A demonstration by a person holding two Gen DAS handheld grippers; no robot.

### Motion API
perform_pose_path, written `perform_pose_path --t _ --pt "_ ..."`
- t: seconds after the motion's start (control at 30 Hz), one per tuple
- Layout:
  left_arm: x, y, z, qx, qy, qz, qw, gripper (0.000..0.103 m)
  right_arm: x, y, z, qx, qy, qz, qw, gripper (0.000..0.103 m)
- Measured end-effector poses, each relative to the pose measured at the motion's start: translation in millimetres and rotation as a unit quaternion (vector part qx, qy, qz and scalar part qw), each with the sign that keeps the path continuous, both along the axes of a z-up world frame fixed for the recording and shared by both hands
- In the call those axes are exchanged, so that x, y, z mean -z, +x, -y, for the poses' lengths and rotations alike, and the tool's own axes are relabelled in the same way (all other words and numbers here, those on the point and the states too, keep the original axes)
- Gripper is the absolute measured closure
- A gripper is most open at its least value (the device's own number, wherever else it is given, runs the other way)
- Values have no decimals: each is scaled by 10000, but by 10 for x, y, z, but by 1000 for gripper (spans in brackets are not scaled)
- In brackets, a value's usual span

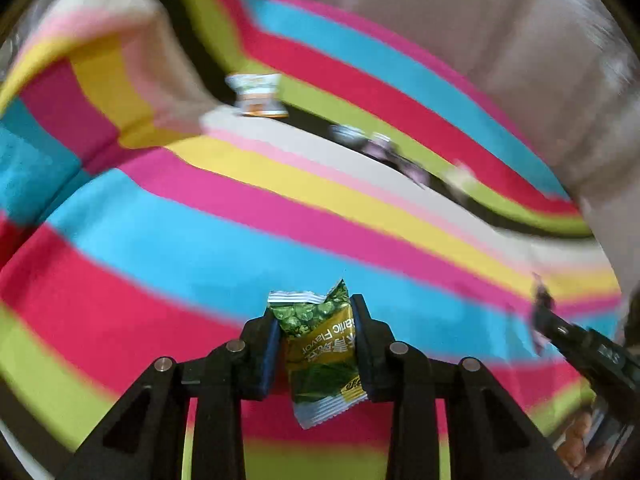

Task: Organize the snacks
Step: 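Lift both held snacks and carry them toward the white bin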

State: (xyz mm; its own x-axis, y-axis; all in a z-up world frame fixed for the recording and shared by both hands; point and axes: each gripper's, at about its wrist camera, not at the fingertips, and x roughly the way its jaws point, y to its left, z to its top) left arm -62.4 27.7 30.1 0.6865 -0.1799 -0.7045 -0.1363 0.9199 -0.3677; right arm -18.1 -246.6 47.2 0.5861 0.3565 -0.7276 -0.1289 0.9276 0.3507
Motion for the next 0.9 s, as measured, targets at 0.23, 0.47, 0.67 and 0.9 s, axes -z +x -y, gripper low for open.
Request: perform_pose_path --t 0.23,0.47,0.67,0.9 --pt "-1359 -888 436 656 359 1620 9840 70 -934 -935 113 -19 4 1123 9937 83" --pt "-2443 -1669 901 912 829 3255 9375 69 -2315 -2307 270 55 -454 3442 9378 83" --pt "-2625 -1980 1112 1174 929 3700 9169 69 -2529 -2962 295 205 -794 4006 9126 83" --pt "-2742 -2249 1433 1362 1067 3915 9038 69 -2580 -3305 502 418 -1117 4177 9007 83"
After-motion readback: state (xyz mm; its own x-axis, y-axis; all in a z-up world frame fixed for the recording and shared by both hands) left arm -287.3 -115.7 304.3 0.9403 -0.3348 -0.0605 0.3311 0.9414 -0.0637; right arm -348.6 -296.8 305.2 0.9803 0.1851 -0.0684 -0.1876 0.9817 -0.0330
